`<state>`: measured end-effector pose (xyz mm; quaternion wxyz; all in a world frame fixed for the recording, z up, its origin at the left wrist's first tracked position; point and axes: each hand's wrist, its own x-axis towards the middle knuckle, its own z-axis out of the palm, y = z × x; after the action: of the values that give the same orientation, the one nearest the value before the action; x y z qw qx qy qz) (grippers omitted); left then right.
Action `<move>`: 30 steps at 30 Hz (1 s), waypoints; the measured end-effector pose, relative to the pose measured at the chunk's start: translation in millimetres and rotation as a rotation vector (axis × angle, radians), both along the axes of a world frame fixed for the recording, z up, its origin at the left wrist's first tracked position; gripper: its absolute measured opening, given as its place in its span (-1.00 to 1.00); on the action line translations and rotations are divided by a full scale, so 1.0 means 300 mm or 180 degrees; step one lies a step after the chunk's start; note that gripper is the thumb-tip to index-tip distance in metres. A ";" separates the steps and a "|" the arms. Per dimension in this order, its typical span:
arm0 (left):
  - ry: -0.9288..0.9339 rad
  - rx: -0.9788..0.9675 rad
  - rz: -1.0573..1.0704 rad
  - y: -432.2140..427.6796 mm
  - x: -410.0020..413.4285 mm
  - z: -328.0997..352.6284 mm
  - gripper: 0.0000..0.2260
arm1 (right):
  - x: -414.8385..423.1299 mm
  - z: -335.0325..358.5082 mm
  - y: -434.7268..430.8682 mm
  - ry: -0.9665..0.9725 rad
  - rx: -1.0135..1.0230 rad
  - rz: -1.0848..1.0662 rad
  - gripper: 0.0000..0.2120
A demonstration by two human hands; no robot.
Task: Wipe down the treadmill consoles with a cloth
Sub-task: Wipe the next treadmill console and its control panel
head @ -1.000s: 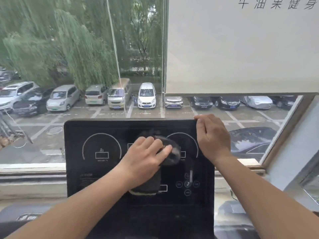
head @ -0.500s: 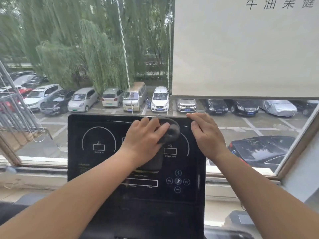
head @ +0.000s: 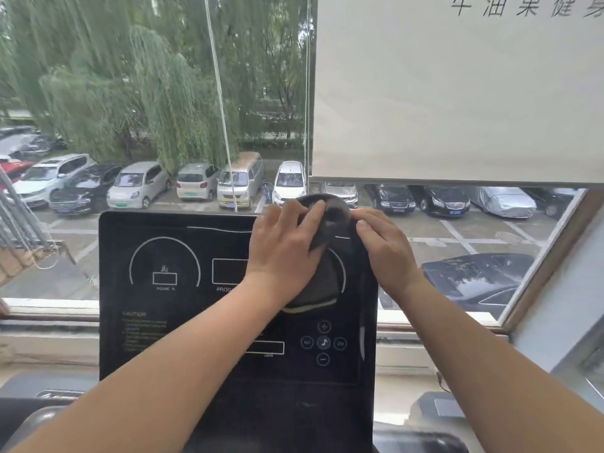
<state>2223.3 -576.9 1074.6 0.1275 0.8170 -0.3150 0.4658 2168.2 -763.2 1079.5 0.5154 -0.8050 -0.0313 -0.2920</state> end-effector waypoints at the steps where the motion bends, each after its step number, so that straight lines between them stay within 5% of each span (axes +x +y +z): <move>1: 0.0112 -0.0142 0.0068 -0.020 -0.020 -0.017 -0.47 | 0.005 -0.002 0.003 -0.0017 0.0151 0.0029 -0.67; 7: -0.0435 0.1412 -0.1166 -0.027 -0.097 -0.168 -0.57 | 0.018 0.000 -0.011 -0.0016 0.0615 0.0111 -0.65; 14: 0.0033 0.0060 -0.0226 -0.057 -0.041 -0.052 -0.46 | 0.026 -0.010 -0.011 -0.0045 0.0642 0.0114 -0.66; 20: -0.0626 0.1289 -0.1116 -0.083 -0.061 -0.108 -0.65 | 0.015 -0.005 -0.020 -0.0027 0.0462 0.0179 -0.67; 26: -0.0241 0.0415 -0.0582 -0.114 -0.065 -0.078 -0.50 | 0.012 0.005 -0.025 0.0075 0.0604 0.0231 -0.68; 30: -0.0319 0.1304 -0.1217 -0.101 -0.075 -0.100 -0.59 | 0.010 0.000 -0.028 0.0061 0.0394 0.0154 -0.67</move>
<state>2200.8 -607.3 1044.4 0.0296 0.7275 -0.5568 0.3998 2171.3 -771.5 1079.5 0.5714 -0.7734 -0.0276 -0.2731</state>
